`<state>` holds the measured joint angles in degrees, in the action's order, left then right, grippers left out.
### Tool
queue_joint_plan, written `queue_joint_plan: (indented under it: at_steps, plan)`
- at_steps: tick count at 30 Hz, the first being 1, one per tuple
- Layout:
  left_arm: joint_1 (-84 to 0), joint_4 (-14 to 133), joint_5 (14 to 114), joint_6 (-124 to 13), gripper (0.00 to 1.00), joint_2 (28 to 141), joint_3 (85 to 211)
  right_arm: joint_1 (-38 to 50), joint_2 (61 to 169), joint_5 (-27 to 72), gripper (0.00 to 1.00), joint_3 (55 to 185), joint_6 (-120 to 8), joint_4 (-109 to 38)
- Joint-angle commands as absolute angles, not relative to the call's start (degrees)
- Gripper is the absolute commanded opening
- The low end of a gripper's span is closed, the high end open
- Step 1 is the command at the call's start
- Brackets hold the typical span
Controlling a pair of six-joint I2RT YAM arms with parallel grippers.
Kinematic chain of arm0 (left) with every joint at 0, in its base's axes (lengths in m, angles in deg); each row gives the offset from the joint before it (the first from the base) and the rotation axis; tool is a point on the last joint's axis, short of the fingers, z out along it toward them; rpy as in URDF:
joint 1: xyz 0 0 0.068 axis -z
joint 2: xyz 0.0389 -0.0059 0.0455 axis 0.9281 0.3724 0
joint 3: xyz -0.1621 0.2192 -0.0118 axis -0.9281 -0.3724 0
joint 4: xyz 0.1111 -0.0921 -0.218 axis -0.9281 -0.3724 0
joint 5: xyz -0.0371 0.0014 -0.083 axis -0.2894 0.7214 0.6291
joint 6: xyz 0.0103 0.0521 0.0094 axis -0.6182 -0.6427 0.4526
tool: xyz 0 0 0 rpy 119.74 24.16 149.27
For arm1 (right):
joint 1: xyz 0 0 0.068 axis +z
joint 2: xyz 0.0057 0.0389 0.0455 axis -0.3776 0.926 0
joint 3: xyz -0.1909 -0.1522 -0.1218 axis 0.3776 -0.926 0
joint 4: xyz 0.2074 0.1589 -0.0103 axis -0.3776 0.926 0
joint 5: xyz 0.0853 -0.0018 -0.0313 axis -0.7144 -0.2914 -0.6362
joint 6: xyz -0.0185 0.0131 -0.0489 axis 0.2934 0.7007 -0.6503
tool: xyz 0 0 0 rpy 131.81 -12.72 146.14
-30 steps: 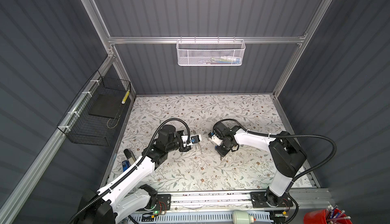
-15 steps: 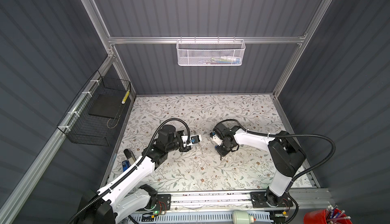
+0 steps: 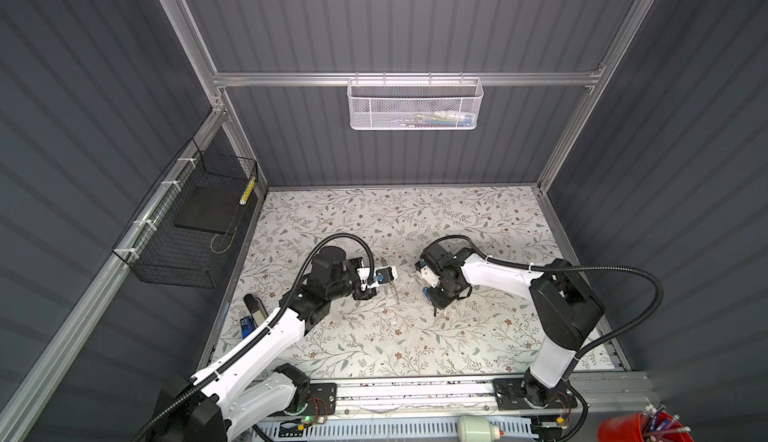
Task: Put the keys on the keyring
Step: 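Carry the blue-tagged keys with the right gripper toward the left gripper's plate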
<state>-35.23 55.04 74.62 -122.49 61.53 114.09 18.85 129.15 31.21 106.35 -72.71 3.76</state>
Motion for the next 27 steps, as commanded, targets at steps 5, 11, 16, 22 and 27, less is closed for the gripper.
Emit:
queue_joint_plan:
  at_steps: [5,11,16,22,27]
  plan:
    - [-35.57,55.80,76.15,-121.51,0.00,61.19,114.25,19.08,130.24,30.01,0.20,107.92,-73.63,4.23]
    - [-35.58,55.76,75.92,-121.60,0.00,61.33,114.18,19.11,131.27,29.38,0.17,108.35,-74.03,4.44]
    - [-35.57,55.82,76.03,-121.59,0.00,61.44,114.18,19.04,131.69,28.80,0.15,108.32,-74.15,4.23]
    - [-35.54,55.76,75.88,-121.62,0.00,61.48,114.14,19.12,131.45,28.95,0.09,108.25,-74.42,4.14]
    - [-35.56,55.74,76.15,-121.58,0.00,61.58,114.19,19.12,129.17,30.24,0.03,107.64,-75.67,4.85]
